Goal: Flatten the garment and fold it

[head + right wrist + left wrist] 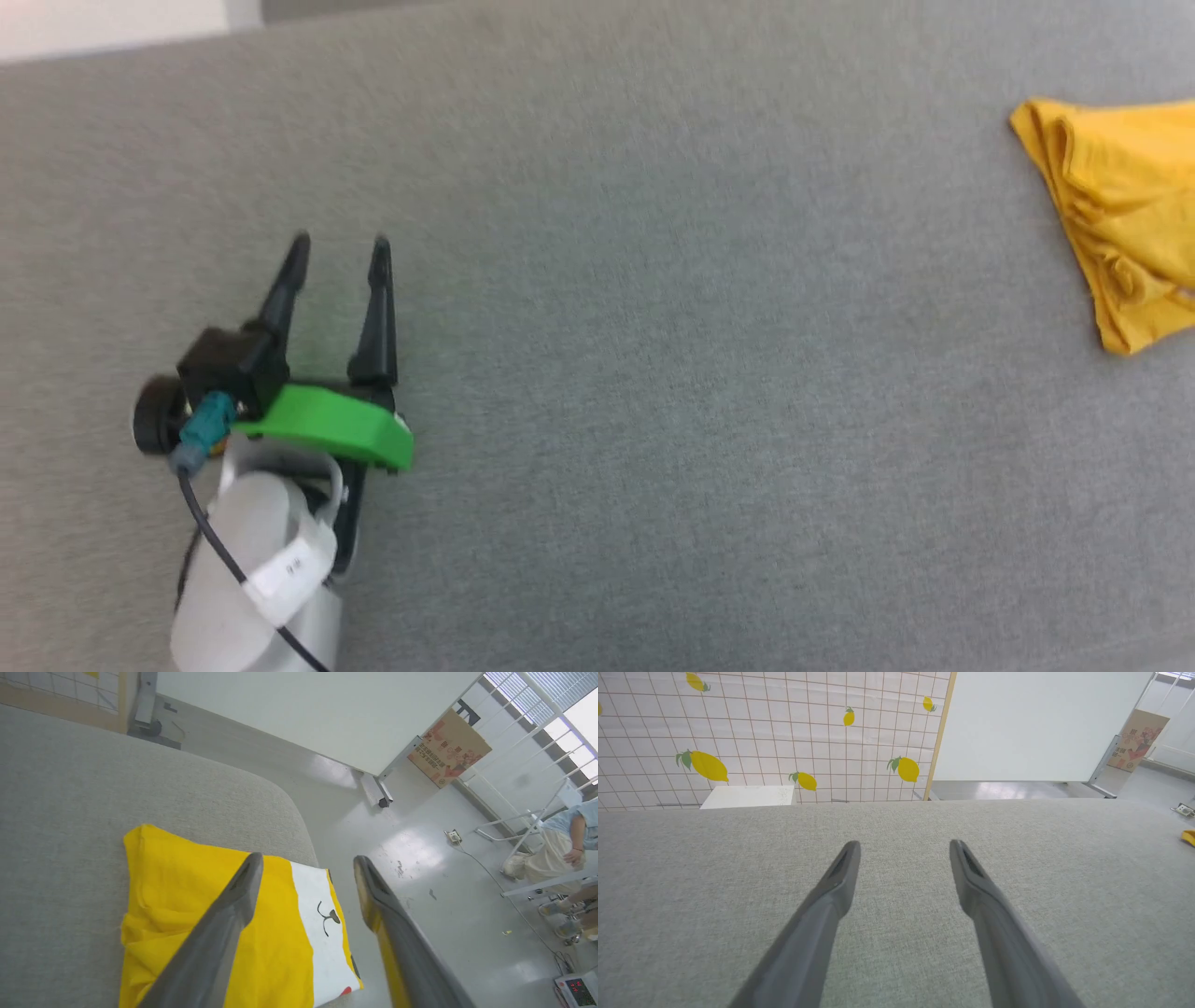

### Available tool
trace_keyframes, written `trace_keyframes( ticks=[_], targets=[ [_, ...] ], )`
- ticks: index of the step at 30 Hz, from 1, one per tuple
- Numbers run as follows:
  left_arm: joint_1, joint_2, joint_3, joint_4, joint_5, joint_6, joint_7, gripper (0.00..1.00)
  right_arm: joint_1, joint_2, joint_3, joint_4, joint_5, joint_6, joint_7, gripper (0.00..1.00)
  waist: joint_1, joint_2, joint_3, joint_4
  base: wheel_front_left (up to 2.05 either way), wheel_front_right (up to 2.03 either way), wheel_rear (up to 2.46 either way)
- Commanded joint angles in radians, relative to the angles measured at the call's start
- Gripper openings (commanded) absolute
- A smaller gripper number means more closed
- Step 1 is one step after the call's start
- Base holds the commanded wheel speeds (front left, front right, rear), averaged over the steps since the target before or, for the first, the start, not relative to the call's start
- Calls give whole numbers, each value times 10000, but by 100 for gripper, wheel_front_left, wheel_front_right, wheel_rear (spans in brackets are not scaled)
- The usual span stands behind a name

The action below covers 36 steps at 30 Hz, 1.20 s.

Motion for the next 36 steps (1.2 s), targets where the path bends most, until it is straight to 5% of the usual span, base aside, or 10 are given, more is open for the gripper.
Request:
trace_keyframes(
  ticks=[1, 10, 18, 36],
  targets=[
    [185, -53, 28, 107, -125, 72, -80, 100, 367, 218, 90, -326, 389, -19, -153, 100, 0, -1, -1168, 628, 0, 0, 0],
    [849, -354, -9, 500, -423, 151, -169, 100, 3238, 1276, 291, -3992, 2875, -19, -204, 100, 0, -1, -2364, 1400, 0, 0, 0],
    [1269, -540, -56, 536, -533, 166, -179, 100, 5348, 2424, 499, -6542, 3406, -19, 107, 100, 0, -1, -2925, 1929, 0, 0, 0],
    [1897, -697, -354, 855, -757, 217, -181, 100, 7532, 4052, 954, -7405, 2283, -19, -237, 100, 0, -1, -3490, 2477, 0, 0, 0]
  ],
)
